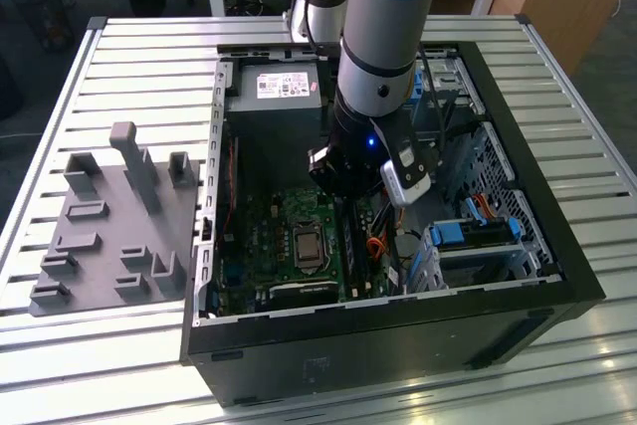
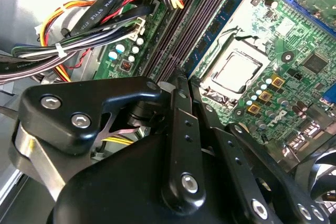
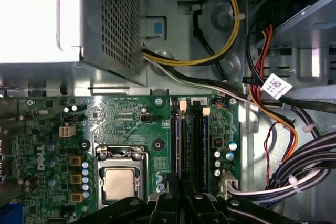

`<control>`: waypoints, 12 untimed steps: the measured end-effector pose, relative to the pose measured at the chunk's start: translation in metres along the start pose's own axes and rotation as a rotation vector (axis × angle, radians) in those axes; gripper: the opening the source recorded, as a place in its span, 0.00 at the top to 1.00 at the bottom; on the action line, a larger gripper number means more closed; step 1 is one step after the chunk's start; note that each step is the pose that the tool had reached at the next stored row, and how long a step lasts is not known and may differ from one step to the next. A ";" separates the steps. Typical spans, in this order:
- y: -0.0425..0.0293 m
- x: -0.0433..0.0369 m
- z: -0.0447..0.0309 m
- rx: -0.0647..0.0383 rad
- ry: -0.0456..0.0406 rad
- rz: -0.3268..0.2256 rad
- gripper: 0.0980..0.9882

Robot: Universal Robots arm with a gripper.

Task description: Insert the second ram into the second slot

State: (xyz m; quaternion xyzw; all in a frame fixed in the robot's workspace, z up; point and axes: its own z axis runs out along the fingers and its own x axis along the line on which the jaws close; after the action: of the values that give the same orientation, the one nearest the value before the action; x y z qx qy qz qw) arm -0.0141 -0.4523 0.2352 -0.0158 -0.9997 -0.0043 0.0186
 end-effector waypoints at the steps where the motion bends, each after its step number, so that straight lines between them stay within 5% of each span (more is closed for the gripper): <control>1: 0.0000 0.0000 0.0003 0.000 0.0001 0.000 0.96; 12: -0.0007 -0.0049 0.0030 0.000 0.0030 -0.004 0.96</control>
State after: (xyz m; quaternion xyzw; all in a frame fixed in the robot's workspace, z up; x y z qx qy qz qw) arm -0.0094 -0.4531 0.2319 -0.0140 -0.9997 -0.0042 0.0200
